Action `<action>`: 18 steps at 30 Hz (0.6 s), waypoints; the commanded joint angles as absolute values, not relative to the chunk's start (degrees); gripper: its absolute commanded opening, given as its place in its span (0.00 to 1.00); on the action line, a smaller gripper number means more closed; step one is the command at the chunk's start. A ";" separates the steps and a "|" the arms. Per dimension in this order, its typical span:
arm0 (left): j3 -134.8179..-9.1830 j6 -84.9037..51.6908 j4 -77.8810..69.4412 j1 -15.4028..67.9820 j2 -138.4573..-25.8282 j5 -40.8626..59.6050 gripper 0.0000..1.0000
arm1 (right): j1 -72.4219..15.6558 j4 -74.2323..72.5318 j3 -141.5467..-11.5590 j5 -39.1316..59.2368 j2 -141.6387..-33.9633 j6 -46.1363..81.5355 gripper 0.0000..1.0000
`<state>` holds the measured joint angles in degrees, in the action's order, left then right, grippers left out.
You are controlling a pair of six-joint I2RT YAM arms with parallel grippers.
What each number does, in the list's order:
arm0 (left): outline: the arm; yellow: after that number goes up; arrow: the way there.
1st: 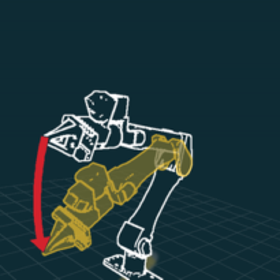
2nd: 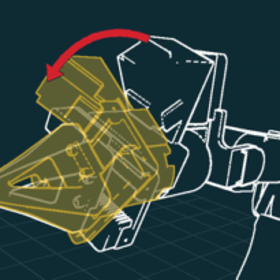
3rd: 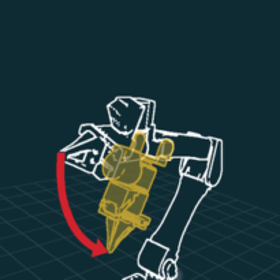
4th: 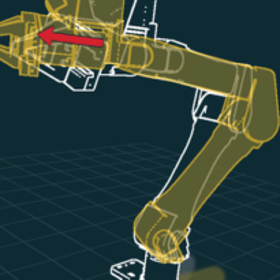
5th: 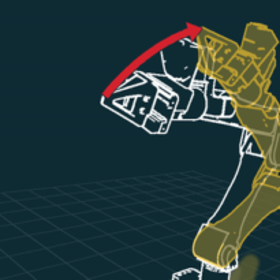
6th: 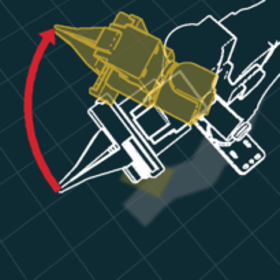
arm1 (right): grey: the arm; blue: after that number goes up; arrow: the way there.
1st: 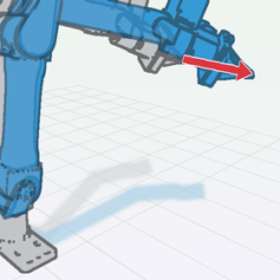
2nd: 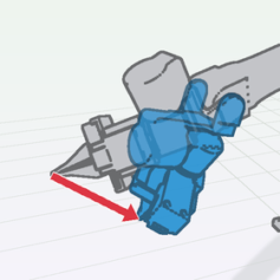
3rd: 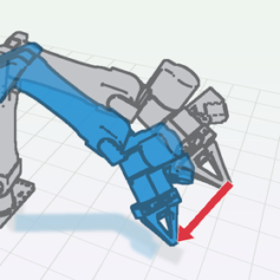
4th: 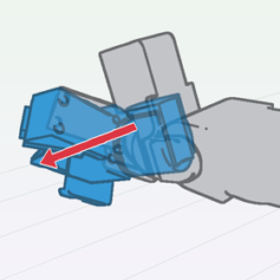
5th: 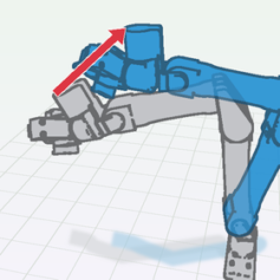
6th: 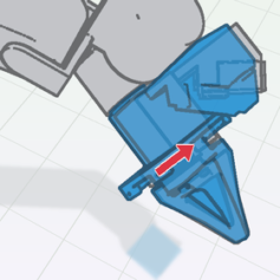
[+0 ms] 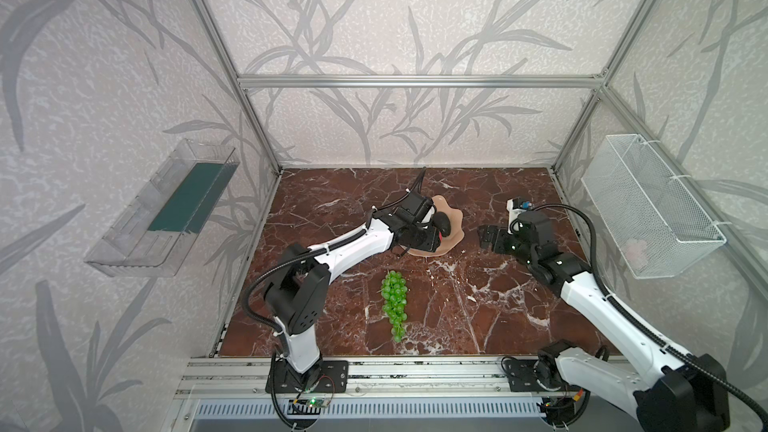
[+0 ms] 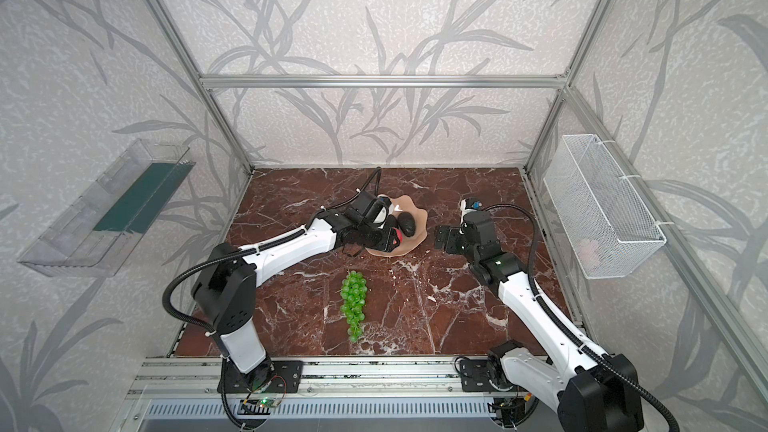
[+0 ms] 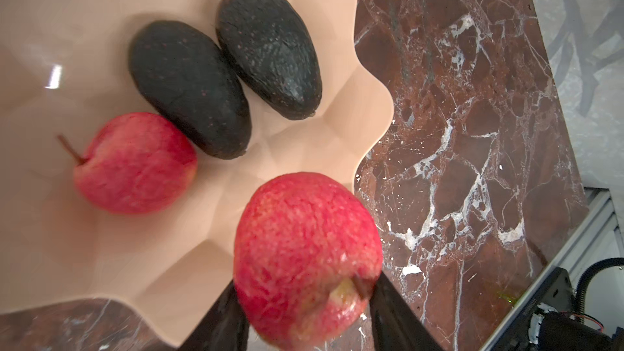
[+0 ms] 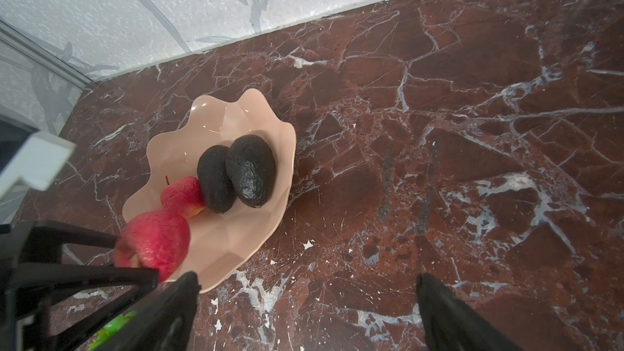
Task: Place and organize the fake fruits in the fruit bowl
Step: 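Place the apple into the bowl with the left gripper and release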
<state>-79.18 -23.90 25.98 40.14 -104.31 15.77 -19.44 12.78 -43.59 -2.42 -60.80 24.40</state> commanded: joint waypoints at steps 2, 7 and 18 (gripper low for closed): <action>-81.20 -23.19 25.38 39.62 -107.93 20.88 0.53 | -19.03 13.24 -44.21 -1.94 -61.17 23.99 0.99; -81.47 -24.08 24.62 39.00 -110.03 19.36 0.53 | -18.81 13.52 -44.65 -1.85 -61.08 23.78 0.99; -81.30 -25.80 23.69 38.37 -110.30 18.30 0.70 | -18.72 14.05 -44.78 -1.95 -60.78 23.56 0.99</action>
